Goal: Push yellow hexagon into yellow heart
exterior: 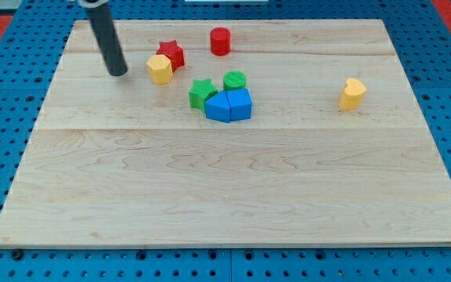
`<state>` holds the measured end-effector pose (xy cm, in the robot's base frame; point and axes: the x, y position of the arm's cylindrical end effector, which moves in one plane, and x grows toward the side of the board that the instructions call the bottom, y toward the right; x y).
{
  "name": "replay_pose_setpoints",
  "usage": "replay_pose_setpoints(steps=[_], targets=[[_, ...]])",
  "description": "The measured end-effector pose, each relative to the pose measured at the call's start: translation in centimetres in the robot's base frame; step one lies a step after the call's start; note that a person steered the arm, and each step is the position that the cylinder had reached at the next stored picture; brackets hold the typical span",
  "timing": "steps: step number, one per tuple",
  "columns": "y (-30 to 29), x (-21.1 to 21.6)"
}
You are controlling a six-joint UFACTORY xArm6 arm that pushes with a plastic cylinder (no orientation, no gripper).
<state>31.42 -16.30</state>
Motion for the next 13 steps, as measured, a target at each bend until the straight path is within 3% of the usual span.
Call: replay_pose_setpoints(steps=[2,4,7,10,13], targets=[[7.6,0.7],[3.2,3.3],[13.4,3.2],[23.6,0.0],[23.7,-5.0]])
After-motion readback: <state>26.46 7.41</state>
